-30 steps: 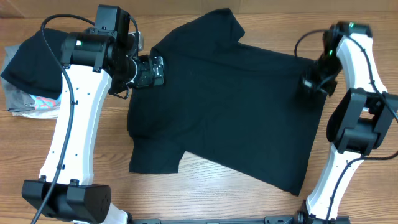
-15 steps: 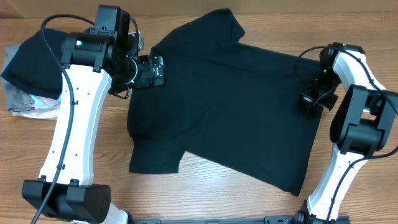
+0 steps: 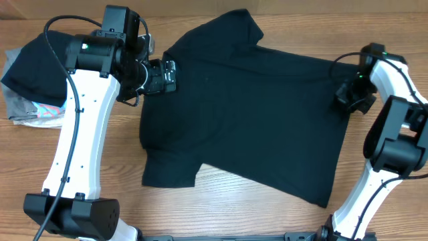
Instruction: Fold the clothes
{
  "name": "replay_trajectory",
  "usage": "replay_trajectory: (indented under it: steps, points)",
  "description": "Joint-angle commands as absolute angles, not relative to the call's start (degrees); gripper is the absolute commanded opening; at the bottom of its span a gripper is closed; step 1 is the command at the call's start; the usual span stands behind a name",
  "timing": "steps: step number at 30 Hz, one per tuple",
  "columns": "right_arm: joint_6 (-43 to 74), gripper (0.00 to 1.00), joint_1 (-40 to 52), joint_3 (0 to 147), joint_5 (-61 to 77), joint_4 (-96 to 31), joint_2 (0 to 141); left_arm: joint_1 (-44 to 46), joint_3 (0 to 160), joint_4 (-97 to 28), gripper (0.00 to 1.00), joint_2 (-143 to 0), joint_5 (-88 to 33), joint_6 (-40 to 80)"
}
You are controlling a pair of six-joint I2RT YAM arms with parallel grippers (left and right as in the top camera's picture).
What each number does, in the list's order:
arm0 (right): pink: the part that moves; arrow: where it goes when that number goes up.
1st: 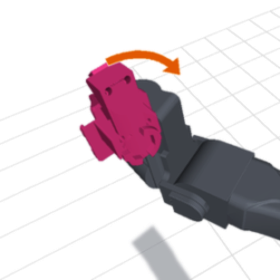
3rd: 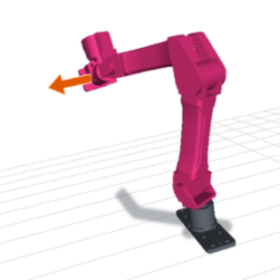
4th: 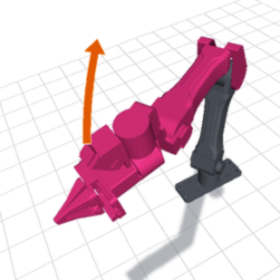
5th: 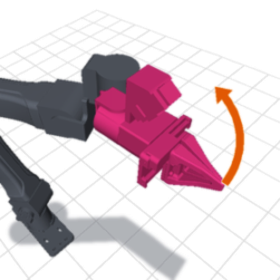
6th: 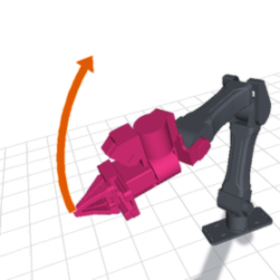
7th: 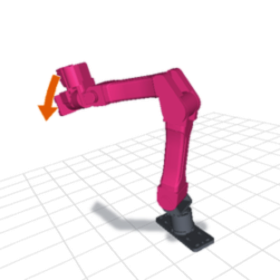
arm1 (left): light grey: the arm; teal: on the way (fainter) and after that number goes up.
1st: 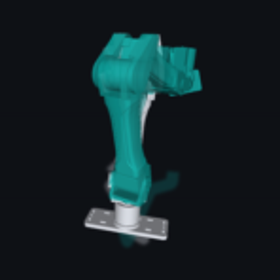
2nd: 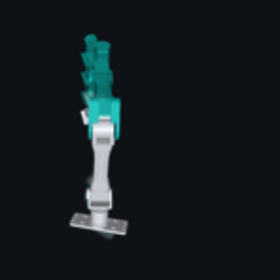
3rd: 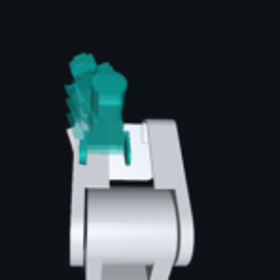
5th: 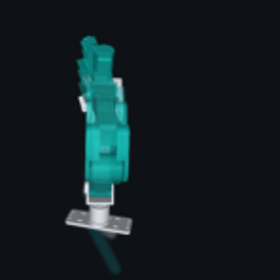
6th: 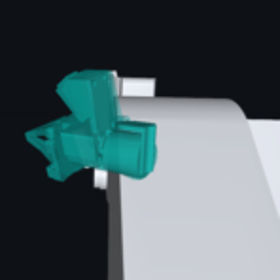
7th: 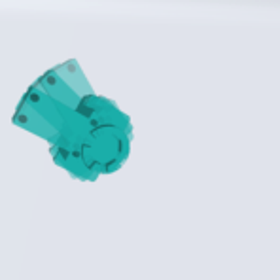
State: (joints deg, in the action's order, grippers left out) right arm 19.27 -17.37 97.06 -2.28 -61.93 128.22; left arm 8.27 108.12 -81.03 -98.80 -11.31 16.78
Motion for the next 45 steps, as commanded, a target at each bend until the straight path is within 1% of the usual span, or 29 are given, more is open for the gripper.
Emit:
replay_trajectory:
  steps: [1, 12, 14, 17, 20, 23, 24, 28, 35, 41, 45]
  points:
    - [17.12, 0.04, -19.64, 95.09, -5.5, -57.95, 131.9, 8.27, 108.01, -80.99, 1.0, -99.35, -11.81, 16.91]
    - [13.63, 0.04, -20.16, 95.46, -8.95, -47.81, 131.9, 8.27, 108.01, -80.99, 1.0, -99.35, -11.81, 16.93]
    - [13.17, 0.04, -20.16, 96.79, -8.95, -47.68, 131.9, 8.27, 108.01, -80.99, 1.0, -99.35, -11.81, 16.91]
    - [13.21, 0.04, -20.16, 102.19, -6.39, -51.7, 131.61, 8.27, 108.01, -80.99, 1.0, -99.35, -11.81, 16.91]
    - [13.26, 0.04, -20.16, 111.26, -1.72, -58.78, 130.43, 8.27, 108.01, -80.99, 1.0, -99.35, -11.81, 16.91]
    - [13.54, 0.04, -20.1, 120.51, -1.34, -66.39, 128.38, 8.27, 108.01, -80.99, 1.0, -99.35, -11.81, 16.91]
    - [14.09, 0.04, -20.1, 125.27, -1.34, -71.09, 126.91, 8.27, 108.01, -80.99, 1.0, -99.35, -11.81, 16.93]
    - [19.81, 0.04, -20.4, 131.87, -1.39, -80.71, 122.02, 8.27, 108.01, -80.99, 1.0, -99.35, -11.81, 16.93]
    - [21.54, 0.04, -20.62, 132.2, -1.13, -89.08, 112.12, 8.27, 108.01, -80.99, 1.0, -99.35, -11.81, 16.91]
    - [21.71, 0.04, -20.64, 132.18, -0.14, -96.86, 108.31, 8.27, 108.01, -80.99, 1.0, -99.35, -11.81, 16.91]
    - [21.04, 0.04, -20.64, 130.3, 3.49, -97.06, 105.69, 8.27, 108.01, -80.99, 1.0, -99.35, -11.81, 16.93]
